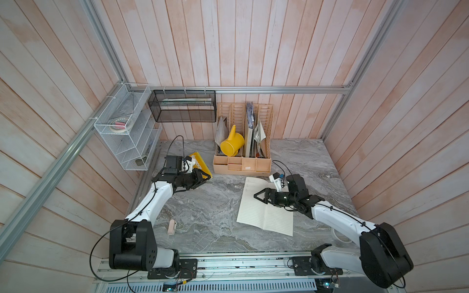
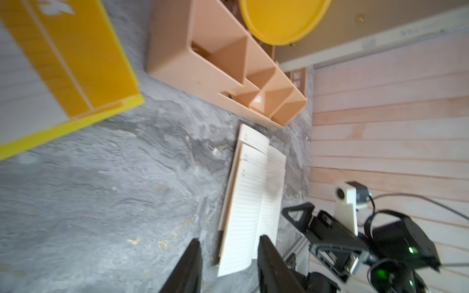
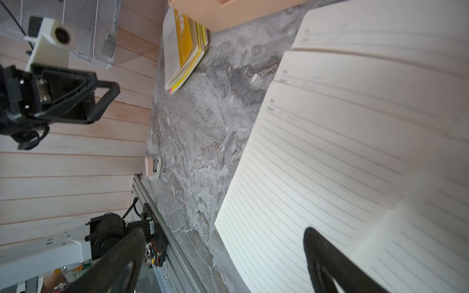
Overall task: Close the notebook
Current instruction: Move the notebook to the center of the board.
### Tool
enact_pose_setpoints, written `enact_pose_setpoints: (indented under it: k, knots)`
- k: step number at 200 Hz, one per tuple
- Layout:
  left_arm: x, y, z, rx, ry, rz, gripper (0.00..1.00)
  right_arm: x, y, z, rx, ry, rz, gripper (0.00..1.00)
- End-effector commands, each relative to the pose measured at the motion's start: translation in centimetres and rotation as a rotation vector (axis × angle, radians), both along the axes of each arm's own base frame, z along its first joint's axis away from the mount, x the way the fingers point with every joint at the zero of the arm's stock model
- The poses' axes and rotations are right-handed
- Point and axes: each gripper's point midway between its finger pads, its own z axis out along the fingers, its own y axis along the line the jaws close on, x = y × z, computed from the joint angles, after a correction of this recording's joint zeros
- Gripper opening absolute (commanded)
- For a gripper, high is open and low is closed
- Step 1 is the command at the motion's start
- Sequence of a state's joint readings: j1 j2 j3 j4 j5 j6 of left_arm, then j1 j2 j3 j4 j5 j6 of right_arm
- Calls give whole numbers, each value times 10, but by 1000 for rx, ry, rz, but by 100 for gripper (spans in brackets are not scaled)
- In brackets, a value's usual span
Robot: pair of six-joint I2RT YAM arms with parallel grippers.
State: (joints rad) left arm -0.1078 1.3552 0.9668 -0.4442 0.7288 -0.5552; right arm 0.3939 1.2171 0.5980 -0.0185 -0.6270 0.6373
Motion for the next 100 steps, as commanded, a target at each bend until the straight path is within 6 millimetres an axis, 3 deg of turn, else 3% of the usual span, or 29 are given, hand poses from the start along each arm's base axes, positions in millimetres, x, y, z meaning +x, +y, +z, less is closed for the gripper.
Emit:
enact_pose_setpoints:
  k: [1,21,42,64,100]
  knots:
    - [-14,-30,17,-90,-44,-40,40,-10,-33,-16,-67,53,-51,98]
    - [-39,-66,18,-136,-49,-126,41,-11,-63,-26,-110,89,-152,98]
    - [-63,-95,4,-151,-17,-175,41,-16,-87,-40,-143,134,-239,98]
    - [-79,-103,-28,-130,43,-167,42,-27,-101,-58,-164,177,-301,98]
    - [-113,-113,-76,-124,173,-218,42,-41,-103,-75,-151,218,-311,98]
